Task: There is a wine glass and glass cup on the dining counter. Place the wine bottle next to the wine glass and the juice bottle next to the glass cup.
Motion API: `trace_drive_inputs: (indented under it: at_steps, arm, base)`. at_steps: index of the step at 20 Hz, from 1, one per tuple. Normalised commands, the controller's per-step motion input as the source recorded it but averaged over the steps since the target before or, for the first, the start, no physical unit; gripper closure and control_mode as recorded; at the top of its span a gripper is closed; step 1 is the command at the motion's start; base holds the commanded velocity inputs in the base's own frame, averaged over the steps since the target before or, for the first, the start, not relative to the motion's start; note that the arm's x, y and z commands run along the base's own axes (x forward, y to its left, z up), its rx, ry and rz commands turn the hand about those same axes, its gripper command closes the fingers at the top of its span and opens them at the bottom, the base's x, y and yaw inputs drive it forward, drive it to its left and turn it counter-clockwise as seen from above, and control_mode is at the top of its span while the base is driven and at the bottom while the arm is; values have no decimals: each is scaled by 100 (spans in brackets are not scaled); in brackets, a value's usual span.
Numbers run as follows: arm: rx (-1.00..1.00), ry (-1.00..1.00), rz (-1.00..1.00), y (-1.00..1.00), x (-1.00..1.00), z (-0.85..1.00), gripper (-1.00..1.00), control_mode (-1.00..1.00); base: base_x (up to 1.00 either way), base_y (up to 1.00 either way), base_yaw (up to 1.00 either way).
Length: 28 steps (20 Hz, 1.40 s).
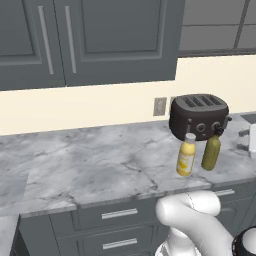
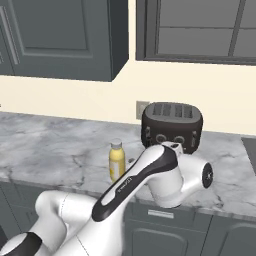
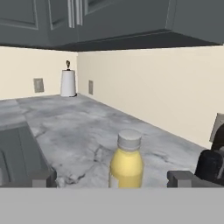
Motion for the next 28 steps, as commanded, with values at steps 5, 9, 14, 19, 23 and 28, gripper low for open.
trace_drive_inputs:
  at_steps: [5, 9, 14, 19, 23, 28]
  arm:
    - [0, 4, 0, -10, 24, -15, -100, -100]
    - [0, 2, 0, 0, 25, -17, -100, -100]
    - [0, 0, 0, -1, 23, -17, -100, -100]
    - [0, 1, 0, 0, 24, -21, -100, -100]
    - [0, 1, 0, -6, 25, -20, -100, -100]
    - [0, 0, 0, -8, 16, -14, -100, -100]
  base:
    - [0, 0, 0]
    - [0, 0, 0]
    - [0, 0, 0]
    - [0, 0, 0]
    - [0, 0, 0]
    - [0, 0, 0]
